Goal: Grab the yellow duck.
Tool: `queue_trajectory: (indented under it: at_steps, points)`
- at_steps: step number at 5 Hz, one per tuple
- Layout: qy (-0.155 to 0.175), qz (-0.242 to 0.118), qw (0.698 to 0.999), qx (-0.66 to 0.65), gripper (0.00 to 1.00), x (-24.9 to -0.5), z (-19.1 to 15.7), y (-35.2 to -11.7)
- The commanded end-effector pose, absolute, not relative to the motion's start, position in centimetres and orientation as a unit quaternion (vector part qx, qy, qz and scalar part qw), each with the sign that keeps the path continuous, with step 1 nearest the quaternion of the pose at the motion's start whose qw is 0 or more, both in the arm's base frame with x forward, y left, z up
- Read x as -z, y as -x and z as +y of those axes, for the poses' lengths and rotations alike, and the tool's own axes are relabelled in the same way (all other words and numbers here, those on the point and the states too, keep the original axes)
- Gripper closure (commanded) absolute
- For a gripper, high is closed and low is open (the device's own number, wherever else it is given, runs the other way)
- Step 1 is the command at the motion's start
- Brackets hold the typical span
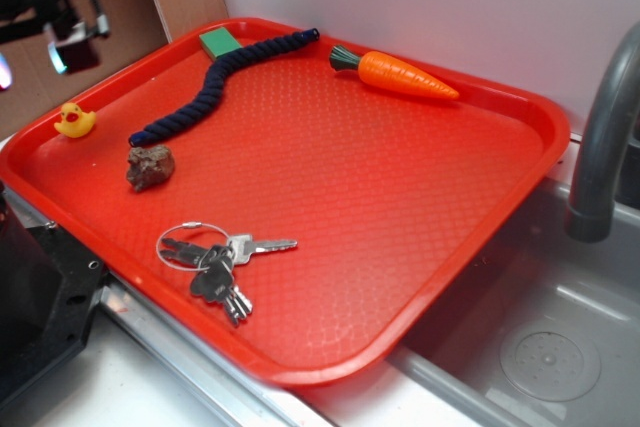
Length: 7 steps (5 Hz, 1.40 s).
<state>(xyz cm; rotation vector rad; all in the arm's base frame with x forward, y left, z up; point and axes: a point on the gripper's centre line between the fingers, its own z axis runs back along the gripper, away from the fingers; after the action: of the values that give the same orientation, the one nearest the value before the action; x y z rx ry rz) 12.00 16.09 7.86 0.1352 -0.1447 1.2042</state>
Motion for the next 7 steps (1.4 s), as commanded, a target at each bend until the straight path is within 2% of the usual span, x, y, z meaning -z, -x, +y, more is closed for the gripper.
queue_trajectory:
  at_steps: [1, 2, 3, 4, 5, 7]
  points:
    - [-0.083, -0.085, 0.825, -0.553, 0.00, -4.3, 18.2, -12.3]
    - [-0.071, -0.079, 0.840, -0.532, 0.00, -3.5, 17.7, -15.0]
    - [-0.066, -0.081, 0.847, -0.521, 0.00, -4.1, 16.2, -17.0]
    - [-0.073, -0.089, 0.849, -0.516, 0.00, -5.2, 14.6, -17.9]
    - [-0.075, -0.097, 0.850, -0.513, 0.00, -5.9, 13.8, -17.6]
    - [-0.082, -0.074, 0.850, -0.515, 0.00, -5.5, 14.3, -16.0]
